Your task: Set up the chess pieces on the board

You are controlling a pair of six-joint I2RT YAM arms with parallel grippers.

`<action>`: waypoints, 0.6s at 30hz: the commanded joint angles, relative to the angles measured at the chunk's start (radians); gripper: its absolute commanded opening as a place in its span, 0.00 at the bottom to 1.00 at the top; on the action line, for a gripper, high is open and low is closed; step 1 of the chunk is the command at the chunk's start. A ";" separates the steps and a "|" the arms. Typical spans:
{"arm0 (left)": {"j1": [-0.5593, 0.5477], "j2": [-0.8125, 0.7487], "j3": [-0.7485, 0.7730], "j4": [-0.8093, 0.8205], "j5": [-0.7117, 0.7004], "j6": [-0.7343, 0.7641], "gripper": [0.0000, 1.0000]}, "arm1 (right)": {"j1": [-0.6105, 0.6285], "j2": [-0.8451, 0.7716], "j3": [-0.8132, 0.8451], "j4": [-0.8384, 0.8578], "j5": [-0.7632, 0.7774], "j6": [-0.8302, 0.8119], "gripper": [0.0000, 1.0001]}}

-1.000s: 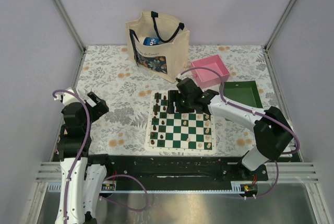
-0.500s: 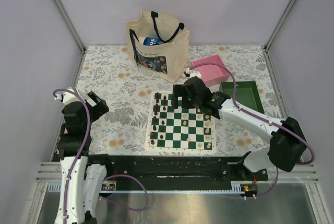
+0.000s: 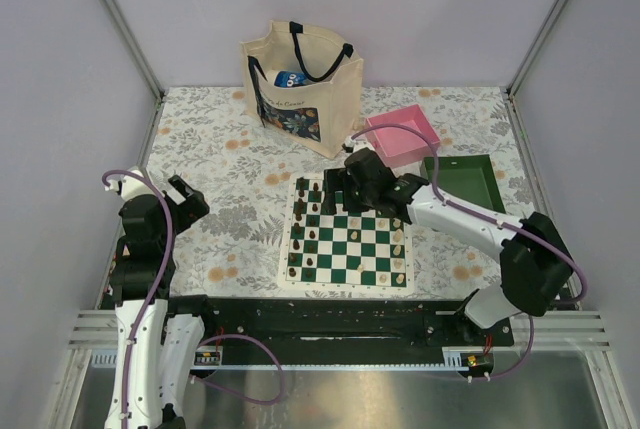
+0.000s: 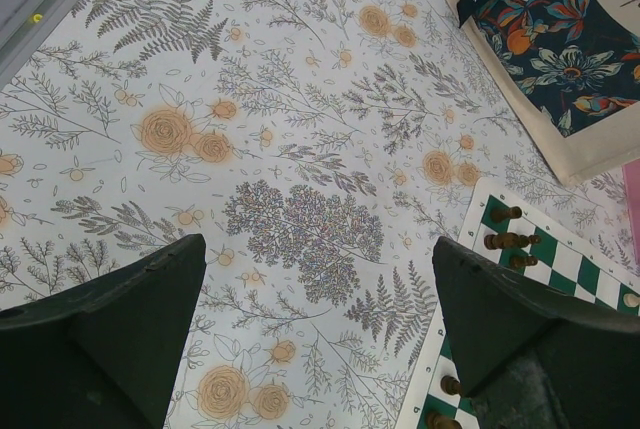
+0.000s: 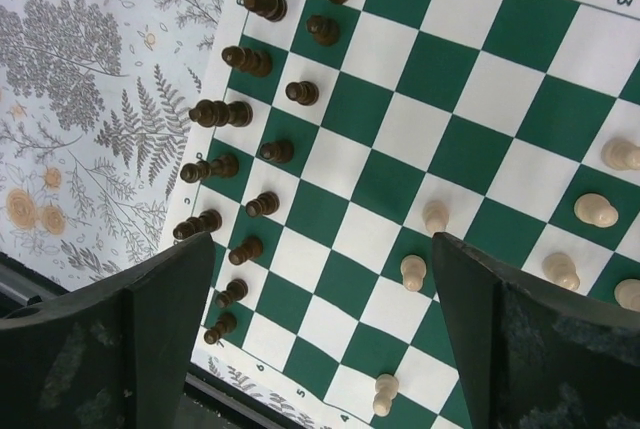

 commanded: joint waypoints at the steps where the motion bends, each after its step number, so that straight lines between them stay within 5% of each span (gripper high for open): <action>1: 0.004 -0.011 -0.001 0.049 0.016 -0.001 0.99 | -0.003 0.028 0.060 -0.041 -0.038 -0.015 0.96; 18: 0.007 -0.001 -0.002 0.051 0.030 0.000 0.99 | -0.003 0.129 0.097 -0.156 0.143 0.020 0.71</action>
